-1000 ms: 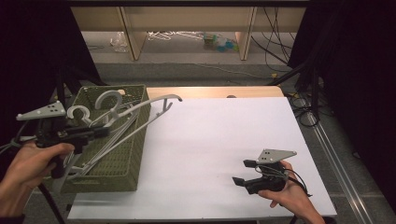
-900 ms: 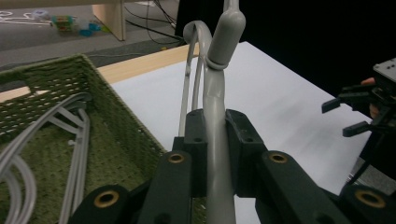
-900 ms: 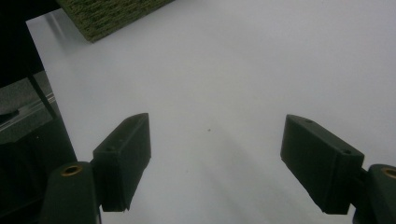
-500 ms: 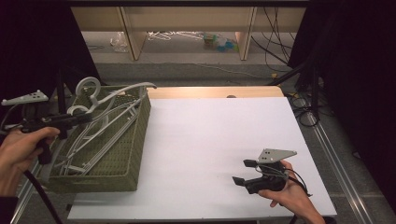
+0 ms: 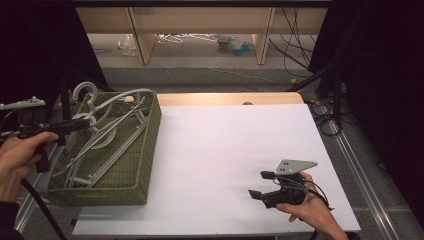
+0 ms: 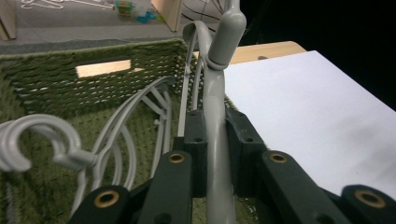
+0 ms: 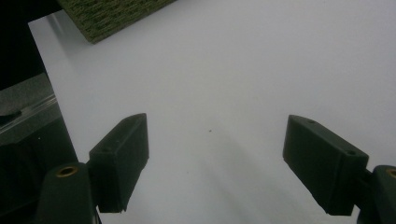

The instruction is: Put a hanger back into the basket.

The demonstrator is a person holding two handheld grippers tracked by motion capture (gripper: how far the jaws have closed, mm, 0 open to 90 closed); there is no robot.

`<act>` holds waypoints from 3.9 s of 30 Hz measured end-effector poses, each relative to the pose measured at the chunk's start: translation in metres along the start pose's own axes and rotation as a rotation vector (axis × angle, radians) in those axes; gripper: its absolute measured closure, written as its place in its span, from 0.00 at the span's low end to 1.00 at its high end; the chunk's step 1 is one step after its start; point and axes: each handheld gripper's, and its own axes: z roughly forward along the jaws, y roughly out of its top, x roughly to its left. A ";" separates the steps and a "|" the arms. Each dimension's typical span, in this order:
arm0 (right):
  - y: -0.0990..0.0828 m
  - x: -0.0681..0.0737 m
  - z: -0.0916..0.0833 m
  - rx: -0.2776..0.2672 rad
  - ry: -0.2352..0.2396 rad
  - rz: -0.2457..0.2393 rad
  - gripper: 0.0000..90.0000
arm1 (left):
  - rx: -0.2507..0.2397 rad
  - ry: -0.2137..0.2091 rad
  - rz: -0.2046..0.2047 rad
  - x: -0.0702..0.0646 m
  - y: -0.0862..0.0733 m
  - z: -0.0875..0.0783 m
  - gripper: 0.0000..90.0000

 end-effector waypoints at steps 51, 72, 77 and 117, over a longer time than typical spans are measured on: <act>-0.001 -0.002 0.002 0.009 0.000 -0.003 0.27 | 0.284 0.215 -0.016 0.059 -0.043 0.066 0.82; -0.002 -0.002 0.004 0.016 0.004 -0.001 0.27 | 0.171 0.311 -0.045 0.046 -0.037 0.052 0.45; -0.002 -0.002 0.004 0.009 -0.003 -0.001 0.27 | 0.112 0.277 -0.080 0.039 -0.035 0.048 0.42; -0.002 -0.005 0.005 -0.024 -0.012 0.000 0.25 | -0.036 -0.007 0.163 -0.121 -0.079 0.021 0.28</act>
